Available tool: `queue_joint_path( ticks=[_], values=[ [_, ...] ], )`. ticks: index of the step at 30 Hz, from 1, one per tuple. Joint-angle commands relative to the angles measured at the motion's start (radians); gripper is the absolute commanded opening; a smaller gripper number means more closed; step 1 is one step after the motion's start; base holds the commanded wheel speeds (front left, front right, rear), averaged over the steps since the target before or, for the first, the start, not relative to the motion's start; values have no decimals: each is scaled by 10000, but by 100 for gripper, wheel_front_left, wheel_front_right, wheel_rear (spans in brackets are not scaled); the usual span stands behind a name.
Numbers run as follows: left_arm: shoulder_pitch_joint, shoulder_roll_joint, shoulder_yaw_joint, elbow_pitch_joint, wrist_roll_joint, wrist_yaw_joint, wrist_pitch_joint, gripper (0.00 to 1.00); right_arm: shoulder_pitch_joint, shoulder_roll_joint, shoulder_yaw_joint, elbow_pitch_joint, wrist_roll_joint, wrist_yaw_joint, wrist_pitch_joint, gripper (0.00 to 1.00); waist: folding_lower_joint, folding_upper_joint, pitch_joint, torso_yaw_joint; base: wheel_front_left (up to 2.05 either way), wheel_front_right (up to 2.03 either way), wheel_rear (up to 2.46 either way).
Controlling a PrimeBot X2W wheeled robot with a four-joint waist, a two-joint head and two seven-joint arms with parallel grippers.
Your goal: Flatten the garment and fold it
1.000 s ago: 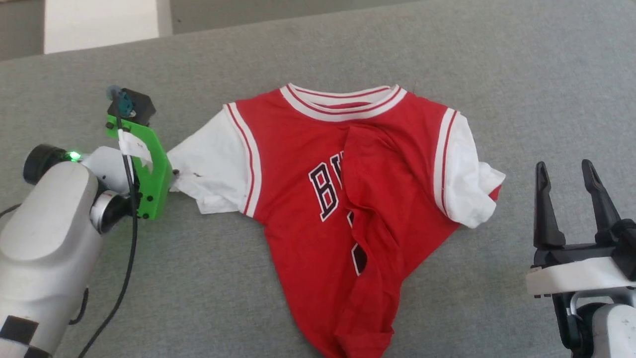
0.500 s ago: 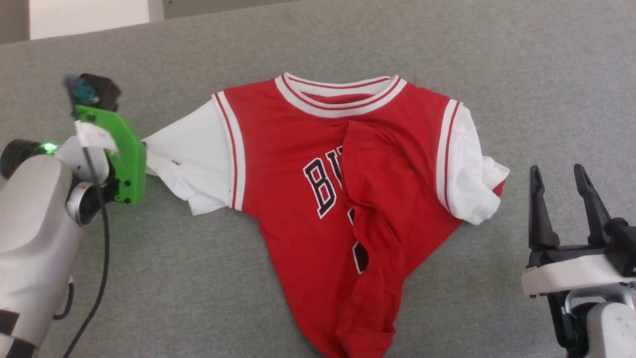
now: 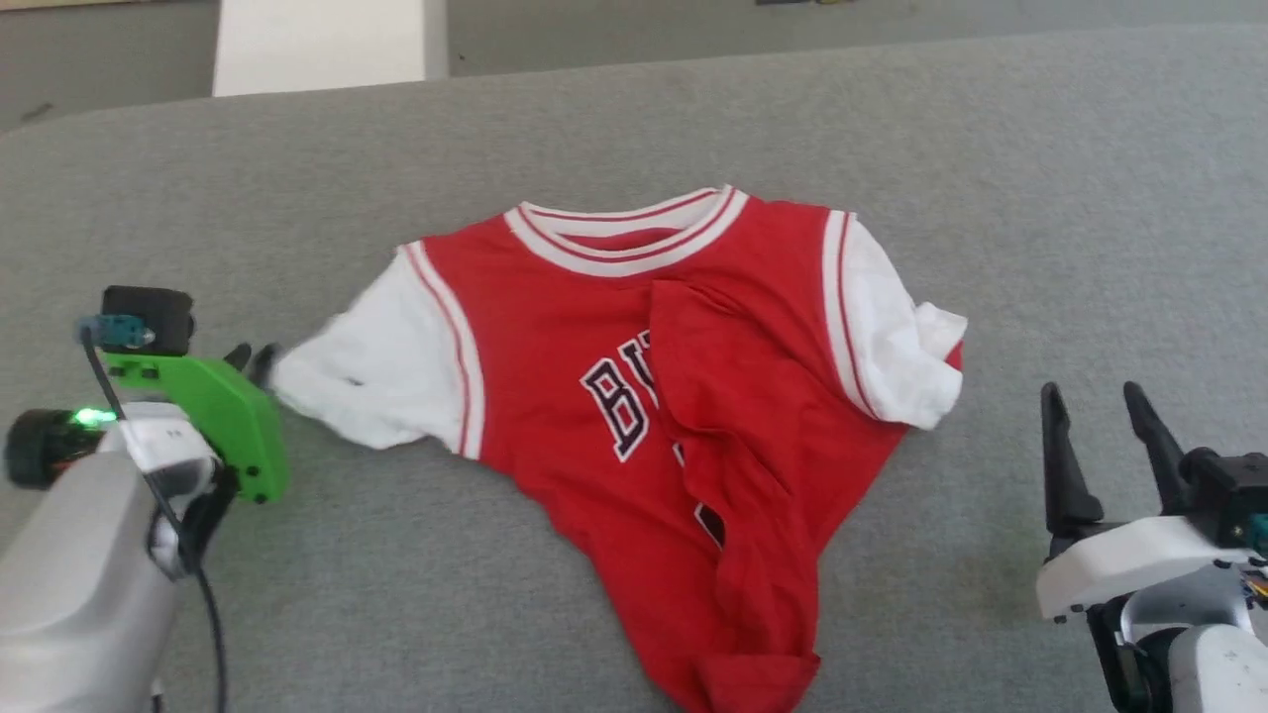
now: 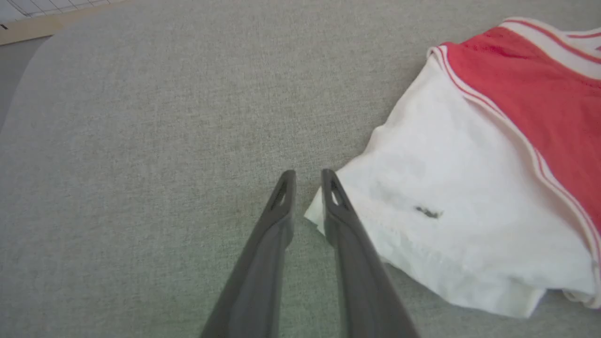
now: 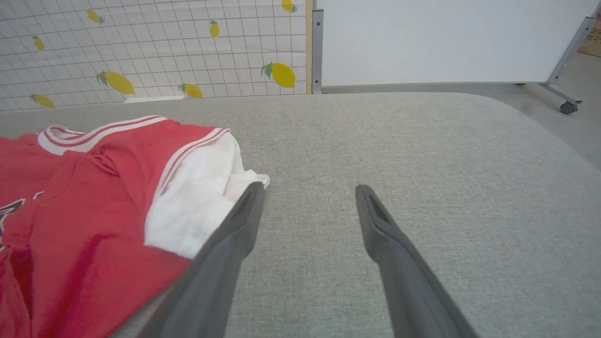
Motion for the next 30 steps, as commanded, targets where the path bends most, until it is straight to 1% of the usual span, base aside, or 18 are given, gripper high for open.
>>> queue_joint_path(
  ticks=[1,2,3,4,5,6,7,9,11,14,17,20,24,30],
  values=[
    [142,-146,25,-273,155,68,-558,100,27,11,59,21,28,-15,170,100,0,0,-316,449,0,0,0],
    [195,-214,18,-418,244,101,-881,100,-6,-23,89,20,33,-15,275,100,0,0,-336,510,0,0,0],
    [310,-380,73,-690,384,219,-1605,100,-98,-140,165,4,60,-15,521,100,0,0,-376,638,0,0,0],
    [366,-462,97,-830,476,291,-1990,100,-154,-218,213,-8,86,-15,663,100,0,0,-395,703,0,0,0],
    [483,-616,104,-1137,678,344,-2806,100,-291,-398,324,-48,167,-15,998,100,0,0,-420,838,0,0,0],
    [573,-742,122,-1350,792,395,-3357,100,-401,-540,388,-64,239,-15,1272,100,0,0,-435,929,0,0,0],
    [712,-920,173,-1583,901,546,-3929,100,-546,-757,484,-67,332,-15,1653,100,0,0,-460,1056,0,0,0],
    [976,-1185,226,-2108,1212,769,-4470,100,-878,-1190,656,-53,590,-15,2473,100,0,0,-467,1286,0,0,0],
    [1338,-1424,344,-2676,1570,1024,-4634,100,-1306,-1714,905,52,862,-15,3466,100,0,0,-459,1488,0,0,0],
    [1941,-1794,713,-3650,2141,1217,-4668,100,-2031,-2508,1492,376,1344,-15,5079,100,0,0,-376,1748,0,0,0],
    [2634,-2284,1028,-4391,2677,1192,-4672,100,-2891,-3224,1953,894,1987,-15,6617,100,0,0,-228,2088,0,0,0],
    [3085,-2740,1294,-4859,3095,1038,-4673,100,-3666,-3892,2352,1549,2384,-15,7809,100,0,0,-52,2430,0,0,0],
    [3369,-3191,1559,-5057,3554,746,-4674,100,-4424,-4357,2713,2349,2729,-15,8661,100,0,0,184,2828,0,0,0],
    [3537,-3737,1950,-4965,3968,296,-4675,100,-4842,-4598,3382,3231,3137,-15,8850,100,0,0,390,3208,0,0,0]
  ],
)
